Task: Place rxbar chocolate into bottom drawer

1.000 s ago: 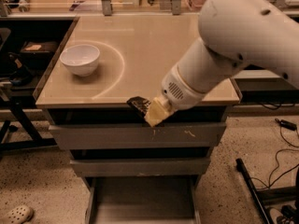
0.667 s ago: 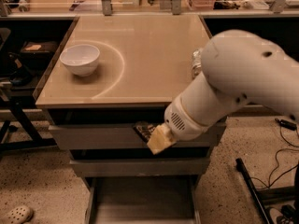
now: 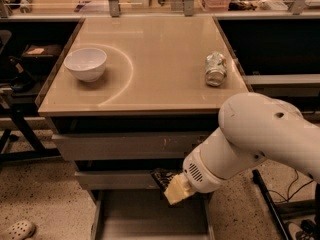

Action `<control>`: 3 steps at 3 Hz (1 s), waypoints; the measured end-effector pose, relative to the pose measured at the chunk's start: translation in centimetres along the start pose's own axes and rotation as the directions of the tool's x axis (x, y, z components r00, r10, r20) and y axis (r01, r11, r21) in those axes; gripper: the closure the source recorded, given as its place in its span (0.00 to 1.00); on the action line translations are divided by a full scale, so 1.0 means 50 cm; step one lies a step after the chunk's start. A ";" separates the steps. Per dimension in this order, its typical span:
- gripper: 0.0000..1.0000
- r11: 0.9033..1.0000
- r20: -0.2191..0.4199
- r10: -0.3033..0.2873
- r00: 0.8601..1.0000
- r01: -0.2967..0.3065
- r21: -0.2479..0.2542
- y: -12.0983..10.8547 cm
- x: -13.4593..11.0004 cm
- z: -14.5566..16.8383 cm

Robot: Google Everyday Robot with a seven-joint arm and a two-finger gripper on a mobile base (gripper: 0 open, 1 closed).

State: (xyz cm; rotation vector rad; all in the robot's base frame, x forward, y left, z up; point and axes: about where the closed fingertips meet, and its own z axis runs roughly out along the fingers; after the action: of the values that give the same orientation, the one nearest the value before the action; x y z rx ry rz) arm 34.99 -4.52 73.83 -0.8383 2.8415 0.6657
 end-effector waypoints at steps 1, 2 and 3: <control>1.00 1.000 0.000 0.000 1.000 0.000 0.000 0.000 0.000 0.000; 1.00 0.998 0.003 0.035 0.999 -0.035 -0.044 0.005 0.016 0.074; 1.00 0.990 0.013 0.060 0.998 -0.057 -0.127 0.008 0.017 0.212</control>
Offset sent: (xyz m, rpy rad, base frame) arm -0.0321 0.0557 -0.1348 0.1571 0.1421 -0.0948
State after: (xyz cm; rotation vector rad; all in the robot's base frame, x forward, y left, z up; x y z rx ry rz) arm 33.81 -0.01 64.26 -0.7652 2.8438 0.8651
